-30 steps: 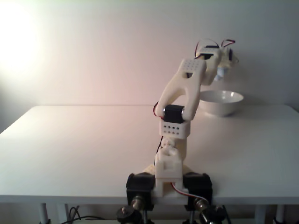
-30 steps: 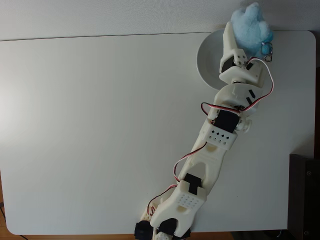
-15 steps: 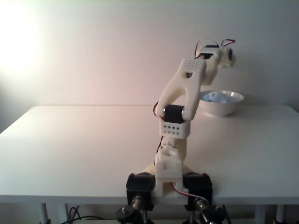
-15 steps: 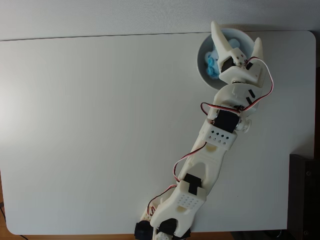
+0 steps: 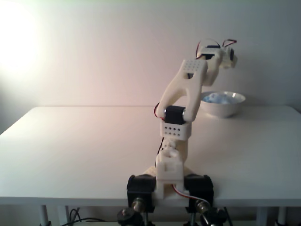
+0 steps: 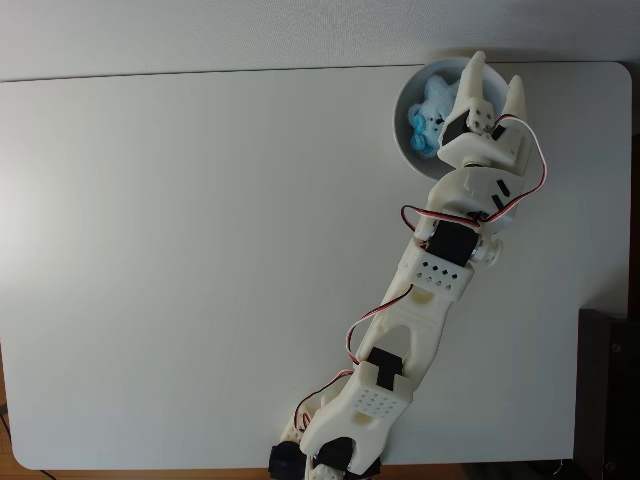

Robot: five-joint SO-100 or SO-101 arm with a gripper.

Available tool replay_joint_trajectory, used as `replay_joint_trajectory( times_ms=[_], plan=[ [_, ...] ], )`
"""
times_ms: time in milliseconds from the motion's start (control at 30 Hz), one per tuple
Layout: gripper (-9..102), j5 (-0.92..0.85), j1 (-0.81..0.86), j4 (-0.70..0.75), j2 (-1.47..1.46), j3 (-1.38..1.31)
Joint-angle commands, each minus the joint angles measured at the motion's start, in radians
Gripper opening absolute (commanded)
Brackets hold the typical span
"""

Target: Grasp a skyblue doll and put it into the bowl.

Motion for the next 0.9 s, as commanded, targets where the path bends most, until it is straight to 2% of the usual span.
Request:
replay_joint_trajectory(
  times_ms=[0, 100, 467, 633, 867],
  plan=[
    [6, -0.009, -0.012, 0.026, 0.052, -0.035],
    [6, -0.015, -0.021, 0.143, 0.124, -0.023],
    [6, -0.017, -0.091, 0.712, 0.371, -0.035],
    [6, -0.017, -0.15, 0.877, 0.506, -0.035],
    [6, -0.017, -0.224, 1.037, 0.678, -0.034]
  ],
)
